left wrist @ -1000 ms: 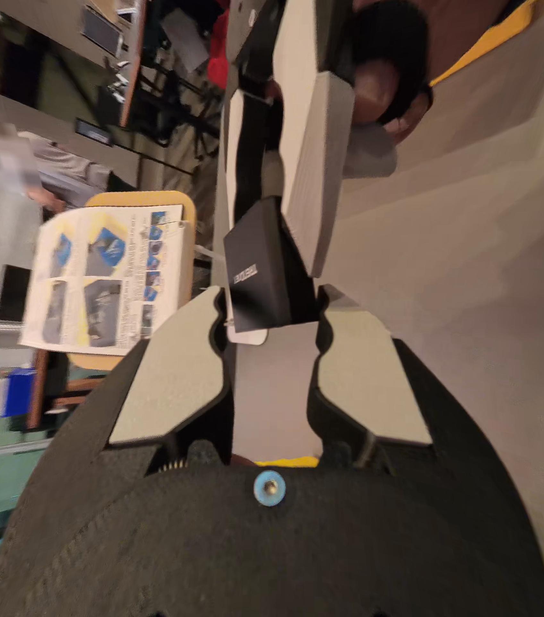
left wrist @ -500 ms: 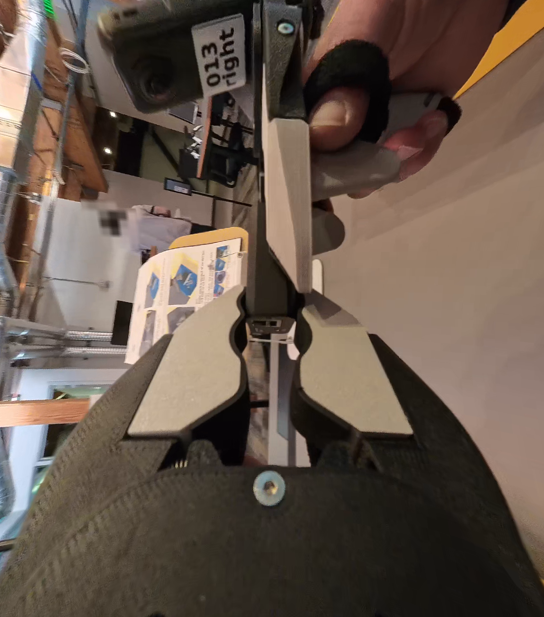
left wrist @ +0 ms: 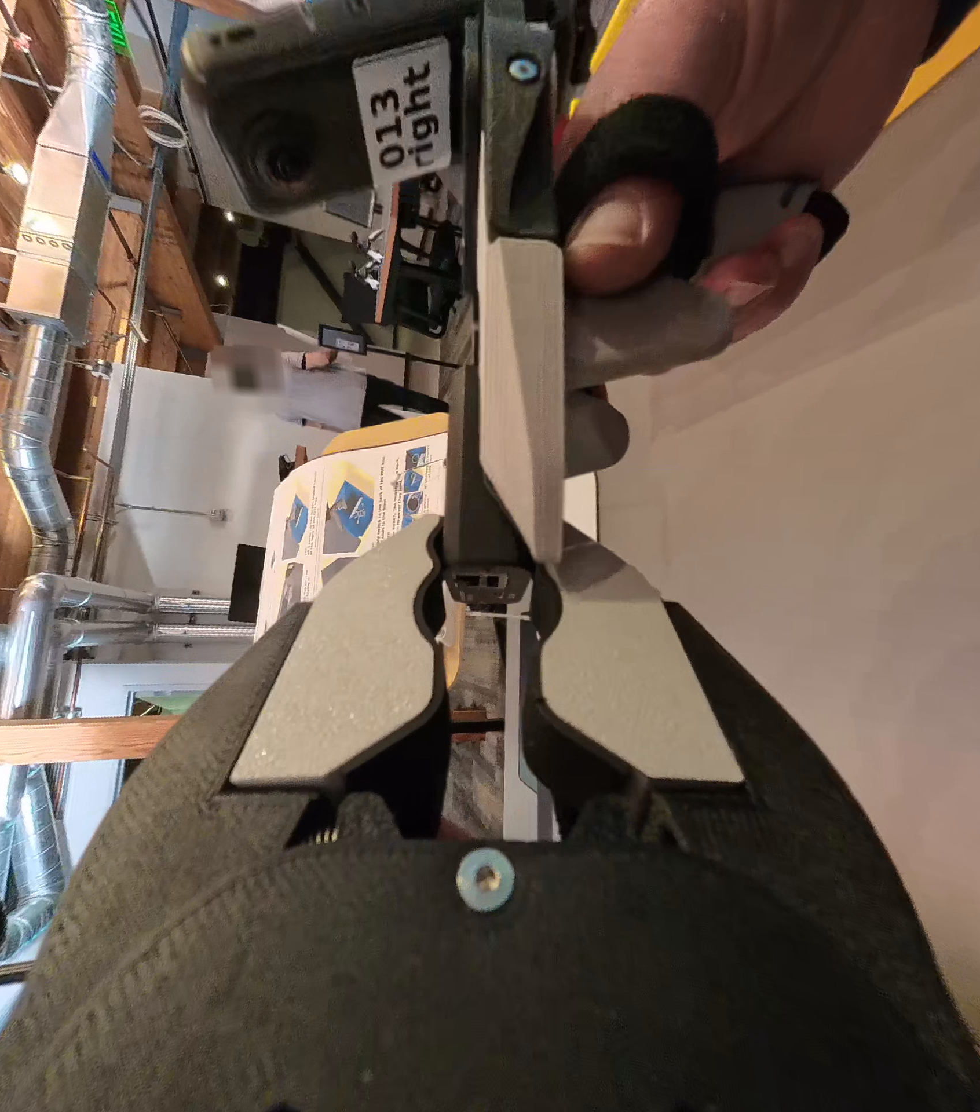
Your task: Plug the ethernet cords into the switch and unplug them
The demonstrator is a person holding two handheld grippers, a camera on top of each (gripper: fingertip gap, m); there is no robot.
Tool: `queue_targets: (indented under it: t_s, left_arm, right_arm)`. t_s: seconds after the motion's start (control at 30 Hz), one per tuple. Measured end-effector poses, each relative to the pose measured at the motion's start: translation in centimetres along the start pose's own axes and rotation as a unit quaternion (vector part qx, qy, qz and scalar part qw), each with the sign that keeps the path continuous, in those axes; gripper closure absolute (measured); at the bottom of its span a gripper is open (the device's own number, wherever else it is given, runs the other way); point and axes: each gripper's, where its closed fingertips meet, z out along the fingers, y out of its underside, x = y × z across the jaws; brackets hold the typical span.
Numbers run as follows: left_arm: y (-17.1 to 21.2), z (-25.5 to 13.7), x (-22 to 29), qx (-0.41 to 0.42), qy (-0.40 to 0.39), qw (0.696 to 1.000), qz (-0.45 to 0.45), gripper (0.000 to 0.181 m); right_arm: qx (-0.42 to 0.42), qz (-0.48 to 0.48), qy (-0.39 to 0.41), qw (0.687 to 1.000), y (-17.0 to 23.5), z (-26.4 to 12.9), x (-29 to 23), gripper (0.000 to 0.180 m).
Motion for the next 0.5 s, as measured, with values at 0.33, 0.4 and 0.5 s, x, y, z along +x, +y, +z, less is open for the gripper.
queue_targets:
  t_s: [0.33,0.4,0.5]
  left_arm:
    - [-0.03,0.19,0.46,-0.004,0.002,1.0,0.01,0.157]
    - [-0.09,0.15,0.37,-0.004,0.0,1.0,0.011,0.157]
    - [-0.02,0.26,0.37,-0.006,-0.001,1.0,0.008,0.157]
  right_arm:
    - [0.006,-0.006,0.001,1.0,-0.26,-0.57,0.02,0.115]
    - [0.009,-0.011,0.002,1.0,-0.34,-0.59,-0.05,0.115]
    - [0.01,-0.01,0.004,1.0,-0.39,-0.65,0.06,0.115]
